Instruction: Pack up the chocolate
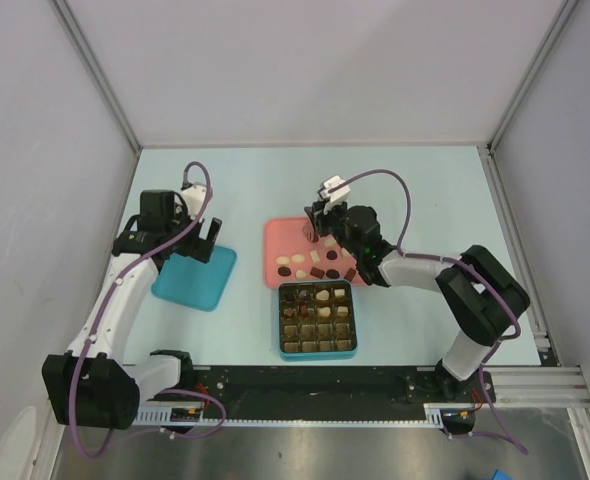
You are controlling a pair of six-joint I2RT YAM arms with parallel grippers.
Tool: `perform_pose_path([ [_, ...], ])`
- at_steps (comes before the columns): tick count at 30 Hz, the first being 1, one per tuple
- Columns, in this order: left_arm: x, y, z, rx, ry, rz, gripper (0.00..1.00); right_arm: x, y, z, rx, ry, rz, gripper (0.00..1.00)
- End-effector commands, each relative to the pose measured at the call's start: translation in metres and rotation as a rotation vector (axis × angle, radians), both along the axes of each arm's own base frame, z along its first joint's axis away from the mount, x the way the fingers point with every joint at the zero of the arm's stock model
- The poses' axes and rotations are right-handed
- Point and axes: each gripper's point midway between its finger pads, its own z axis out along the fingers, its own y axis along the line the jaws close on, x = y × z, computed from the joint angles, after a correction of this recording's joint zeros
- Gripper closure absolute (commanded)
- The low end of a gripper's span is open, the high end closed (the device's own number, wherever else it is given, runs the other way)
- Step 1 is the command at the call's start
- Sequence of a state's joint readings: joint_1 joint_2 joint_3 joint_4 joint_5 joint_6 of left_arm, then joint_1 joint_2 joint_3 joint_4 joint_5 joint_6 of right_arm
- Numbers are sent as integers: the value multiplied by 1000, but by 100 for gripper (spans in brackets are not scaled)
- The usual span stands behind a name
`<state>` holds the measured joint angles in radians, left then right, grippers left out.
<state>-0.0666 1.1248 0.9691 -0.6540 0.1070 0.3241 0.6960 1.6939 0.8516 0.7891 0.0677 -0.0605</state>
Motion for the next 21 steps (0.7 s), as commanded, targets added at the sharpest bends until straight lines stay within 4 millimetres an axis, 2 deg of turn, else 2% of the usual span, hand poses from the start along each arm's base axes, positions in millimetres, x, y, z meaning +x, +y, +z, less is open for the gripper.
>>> perform_pose_path([
  [1, 6, 4, 21, 15, -67, 5, 0, -8, 11, 84, 102, -162, 42, 75],
  [2, 5, 4, 22, 15, -68, 5, 0, -13, 12, 88, 98, -168, 50, 76],
  [3, 6, 4, 22, 16, -68, 4, 0, -21, 13, 102, 110, -189, 63, 76],
  [5, 5, 4, 22, 15, -68, 5, 0, -38, 21, 104, 85, -173, 88, 77],
  [6, 5, 4, 22, 14, -68, 6, 0, -48, 21, 112, 88, -178, 102, 77],
  [7, 5, 4, 22, 12, -68, 5, 0, -55, 22, 108, 72, -162, 103, 78],
  [8, 5, 4, 22, 11, -69, 6, 0, -72, 30, 107, 73, -158, 136, 78],
  [10, 5, 3, 21, 9, -66, 4, 0, -96, 27, 105, 70, -143, 157, 78],
  [12, 5, 3, 22, 10, -69, 3, 0, -125, 36, 101, 79, -109, 211, 78],
  [13, 5, 3, 22, 8, -69, 3, 0, -137, 31, 96, 74, -89, 216, 78],
  [18, 4, 3, 23, 7, -72, 6, 0, -201, 37, 85, 67, -2, 312, 79],
  [19, 4, 3, 24, 4, -73, 5, 0, -209, 35, 78, 48, 21, 322, 79],
  [21, 3, 2, 23, -1, -69, 5, 0, -220, 31, 79, 75, 51, 323, 79],
])
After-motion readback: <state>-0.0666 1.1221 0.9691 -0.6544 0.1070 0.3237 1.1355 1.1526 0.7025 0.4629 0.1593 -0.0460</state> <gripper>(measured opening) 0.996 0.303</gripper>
